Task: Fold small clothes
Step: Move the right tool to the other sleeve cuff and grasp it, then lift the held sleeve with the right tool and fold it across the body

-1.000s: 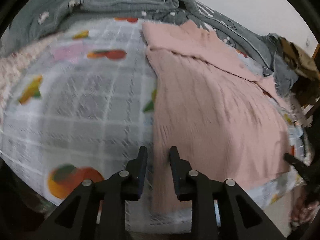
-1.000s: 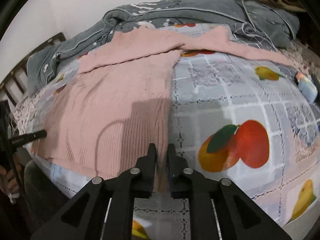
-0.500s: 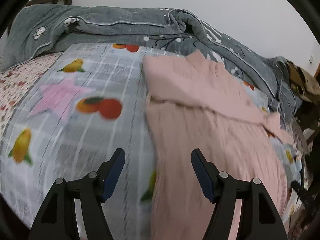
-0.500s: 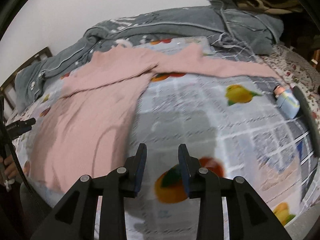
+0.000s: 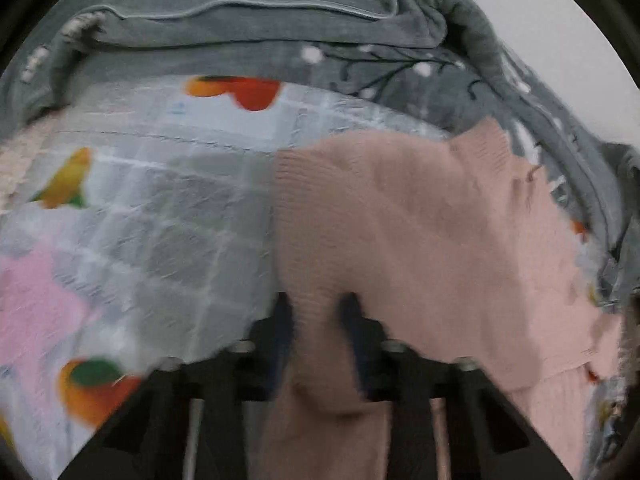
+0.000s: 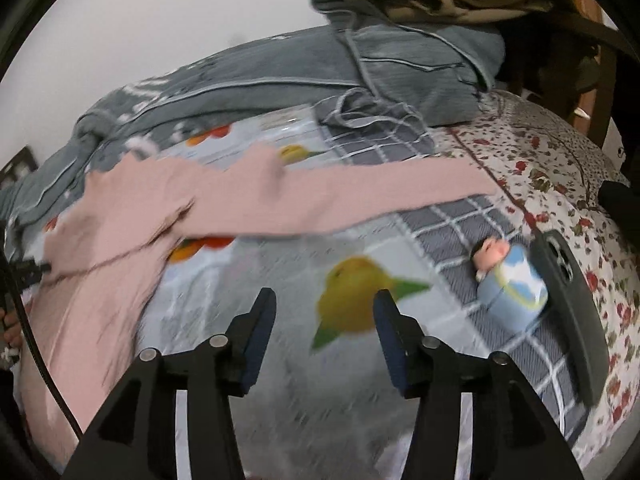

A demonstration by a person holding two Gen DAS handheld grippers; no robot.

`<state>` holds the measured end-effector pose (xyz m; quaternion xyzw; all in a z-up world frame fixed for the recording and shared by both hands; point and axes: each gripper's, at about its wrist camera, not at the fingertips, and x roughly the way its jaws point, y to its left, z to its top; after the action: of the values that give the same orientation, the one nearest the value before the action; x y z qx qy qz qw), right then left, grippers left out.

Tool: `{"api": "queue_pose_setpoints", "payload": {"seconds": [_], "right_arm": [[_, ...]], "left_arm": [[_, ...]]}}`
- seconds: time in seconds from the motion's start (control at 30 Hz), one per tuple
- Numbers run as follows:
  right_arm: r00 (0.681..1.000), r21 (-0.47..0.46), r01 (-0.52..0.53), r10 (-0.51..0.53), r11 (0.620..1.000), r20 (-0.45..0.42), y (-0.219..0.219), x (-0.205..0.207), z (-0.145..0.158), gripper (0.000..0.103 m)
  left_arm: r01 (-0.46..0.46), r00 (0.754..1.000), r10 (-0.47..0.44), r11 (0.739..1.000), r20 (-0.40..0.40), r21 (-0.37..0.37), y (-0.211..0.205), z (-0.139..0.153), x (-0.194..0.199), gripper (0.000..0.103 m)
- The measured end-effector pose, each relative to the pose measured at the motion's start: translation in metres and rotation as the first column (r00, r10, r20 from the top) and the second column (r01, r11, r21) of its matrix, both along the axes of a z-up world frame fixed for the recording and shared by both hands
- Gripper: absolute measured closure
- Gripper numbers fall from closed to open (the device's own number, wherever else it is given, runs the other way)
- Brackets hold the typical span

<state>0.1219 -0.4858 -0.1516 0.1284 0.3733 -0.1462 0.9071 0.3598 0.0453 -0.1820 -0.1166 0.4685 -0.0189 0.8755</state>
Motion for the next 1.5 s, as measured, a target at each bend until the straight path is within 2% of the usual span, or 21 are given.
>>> {"api": "queue_pose_setpoints", "payload": {"seconds": [0.03,0.1,0.17,0.23,0.37,0.47,0.57,0.63,0.77,0.93,0.97,1.03,1.07,1.1,1.2,1.33,1.4,1.43,1.5], "right_arm": [[1.000,0.001,0.016,-0.016,1.000,-0.006,-0.007,0.008,-0.002,0.053],[0.999,0.012,0.037,-0.037,0.999,-0.016,-0.017,0.020,-0.005,0.053],[0.998,0.020,0.062,-0.061,0.998,-0.026,-0.029,0.028,-0.009,0.053],[0.995,0.022,0.095,-0.094,0.995,-0.042,-0.041,0.035,-0.014,0.053],[0.989,0.076,0.133,-0.128,0.988,-0.068,-0.067,0.047,-0.022,0.054],[0.989,0.077,0.126,-0.120,0.989,-0.084,-0.074,0.062,-0.019,0.050],[0.982,0.090,0.166,-0.156,0.982,-0.109,-0.086,0.074,-0.022,0.050],[0.977,0.080,0.182,-0.171,0.980,-0.126,-0.090,0.080,-0.023,0.050],[0.967,0.065,0.211,-0.199,0.975,-0.159,-0.098,0.095,-0.028,0.047],[0.958,0.094,0.261,-0.246,0.961,-0.148,-0.115,0.105,-0.032,0.047],[0.956,0.096,0.271,-0.256,0.958,-0.144,-0.118,0.107,-0.033,0.051],[0.947,0.084,0.303,-0.291,0.949,-0.133,-0.123,0.108,-0.033,0.067],[0.945,0.084,0.314,-0.303,0.946,-0.120,-0.126,0.108,-0.032,0.088],[0.948,0.105,0.313,-0.303,0.944,-0.100,-0.129,0.106,-0.031,0.097],[0.944,0.098,0.331,-0.330,0.939,-0.022,-0.130,0.096,-0.019,0.097],[0.921,-0.006,0.380,-0.377,0.925,0.092,-0.117,0.075,0.015,0.097],[0.924,-0.047,0.375,-0.368,0.926,0.108,-0.108,0.073,0.028,0.098],[0.927,-0.079,0.367,-0.357,0.927,0.117,-0.099,0.074,0.037,0.098],[0.933,-0.121,0.349,-0.333,0.929,0.139,-0.085,0.076,0.051,0.098]], "left_arm": [[-0.016,0.999,0.014,0.998,0.039,0.058,-0.001,0.005,0.001,0.092],[-0.040,0.998,0.032,0.992,0.062,0.119,0.001,0.007,0.003,0.093],[-0.046,0.998,0.041,0.993,0.055,0.107,0.005,0.003,0.004,0.091],[-0.038,0.997,0.030,0.991,0.069,0.126,0.004,0.000,0.001,0.088],[-0.051,0.996,0.037,0.983,0.077,0.178,-0.002,-0.001,-0.004,0.076],[-0.069,0.995,0.056,0.982,0.079,0.178,0.004,0.001,0.000,0.067],[-0.084,0.994,0.073,0.985,0.075,0.151,0.011,-0.001,0.001,0.061],[-0.089,0.994,0.079,0.987,0.074,0.133,0.014,-0.001,0.001,0.060],[-0.087,0.994,0.075,0.983,0.079,0.160,0.008,-0.002,0.001,0.059],[-0.084,0.994,0.071,0.983,0.080,0.165,0.006,-0.003,0.003,0.059],[-0.083,0.994,0.071,0.984,0.080,0.160,0.006,-0.003,0.002,0.059],[-0.083,0.994,0.071,0.984,0.080,0.156,0.007,-0.003,0.003,0.059],[-0.083,0.994,0.071,0.984,0.081,0.155,0.006,-0.003,0.003,0.059],[-0.083,0.994,0.071,0.985,0.081,0.154,0.007,-0.003,0.003,0.059],[-0.081,0.994,0.070,0.986,0.083,0.144,0.009,-0.002,0.003,0.059],[-0.075,0.994,0.065,0.990,0.083,0.119,0.012,-0.002,0.002,0.059],[-0.066,0.995,0.057,0.991,0.082,0.115,0.012,0.000,0.001,0.056],[-0.058,0.996,0.049,0.992,0.081,0.112,0.012,0.001,0.000,0.055],[-0.023,0.997,0.016,0.995,0.077,0.094,0.012,0.005,-0.004,0.043]]}}
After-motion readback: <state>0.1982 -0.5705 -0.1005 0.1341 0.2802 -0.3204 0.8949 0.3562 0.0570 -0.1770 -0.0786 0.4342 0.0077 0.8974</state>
